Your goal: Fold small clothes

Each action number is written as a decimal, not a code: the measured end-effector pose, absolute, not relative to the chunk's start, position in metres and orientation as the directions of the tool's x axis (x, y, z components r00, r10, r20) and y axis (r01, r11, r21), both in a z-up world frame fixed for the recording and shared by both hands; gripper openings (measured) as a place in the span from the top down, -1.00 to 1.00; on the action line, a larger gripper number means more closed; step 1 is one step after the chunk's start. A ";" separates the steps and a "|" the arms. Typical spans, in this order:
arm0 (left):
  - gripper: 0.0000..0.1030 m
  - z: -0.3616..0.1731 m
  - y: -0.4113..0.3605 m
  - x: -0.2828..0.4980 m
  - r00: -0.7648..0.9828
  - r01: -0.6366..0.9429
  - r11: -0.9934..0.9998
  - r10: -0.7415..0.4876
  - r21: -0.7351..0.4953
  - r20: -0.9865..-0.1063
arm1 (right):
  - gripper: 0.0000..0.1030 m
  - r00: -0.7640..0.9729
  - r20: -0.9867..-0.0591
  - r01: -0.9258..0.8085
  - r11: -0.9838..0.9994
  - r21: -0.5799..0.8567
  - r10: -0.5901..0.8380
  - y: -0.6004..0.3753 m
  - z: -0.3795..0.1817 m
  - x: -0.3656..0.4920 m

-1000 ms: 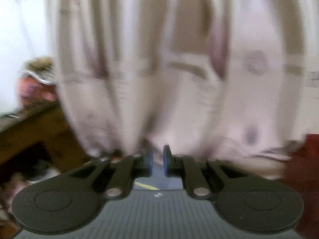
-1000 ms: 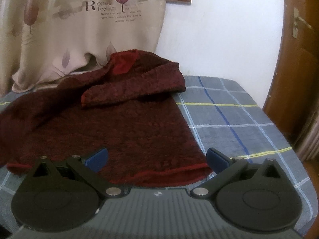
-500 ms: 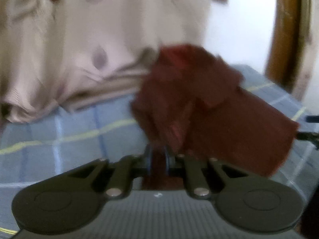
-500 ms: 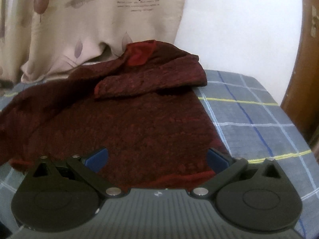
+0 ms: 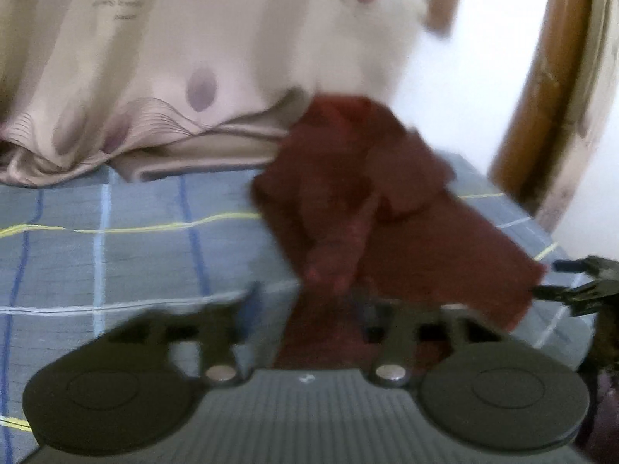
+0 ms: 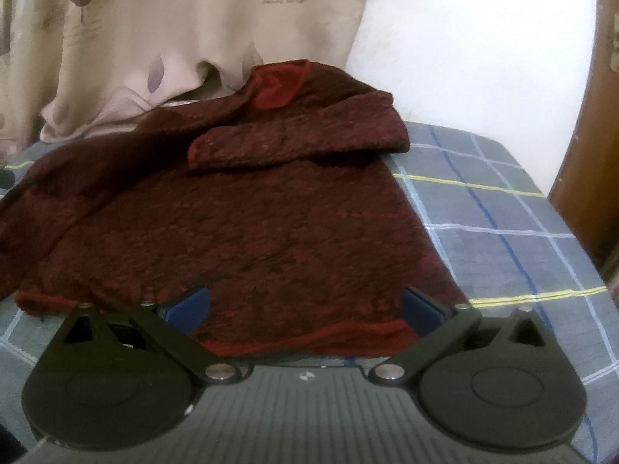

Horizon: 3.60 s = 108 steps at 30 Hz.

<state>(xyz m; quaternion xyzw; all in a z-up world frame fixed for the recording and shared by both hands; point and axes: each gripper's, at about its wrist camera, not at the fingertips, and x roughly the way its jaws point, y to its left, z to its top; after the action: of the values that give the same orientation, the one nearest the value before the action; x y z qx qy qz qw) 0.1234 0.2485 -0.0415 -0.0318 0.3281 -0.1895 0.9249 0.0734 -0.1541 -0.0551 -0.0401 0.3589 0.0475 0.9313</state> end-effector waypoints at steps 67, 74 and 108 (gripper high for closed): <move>-0.78 -0.103 0.197 0.109 0.828 -0.040 0.878 -0.238 -0.478 -0.507 | -0.79 0.884 -0.447 -0.447 0.525 -0.724 0.136 -0.041 -0.115 0.250; -0.78 -0.132 0.184 0.101 0.856 -0.024 0.882 -0.225 -0.472 -0.465 | 0.83 0.827 -0.548 -0.475 0.677 -0.562 0.125 -0.059 -0.101 0.300; -0.83 -0.136 0.185 0.108 0.756 0.133 0.795 -0.467 -0.592 -0.458 | -0.54 0.598 -0.659 -0.095 0.857 0.507 0.456 -0.374 -0.083 0.156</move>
<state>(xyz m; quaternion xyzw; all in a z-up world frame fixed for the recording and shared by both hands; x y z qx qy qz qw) 0.1082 0.1854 -0.1361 -0.2732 0.3064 -0.1674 0.8964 0.1561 -0.3737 -0.0832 0.2152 0.4193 0.1590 0.8675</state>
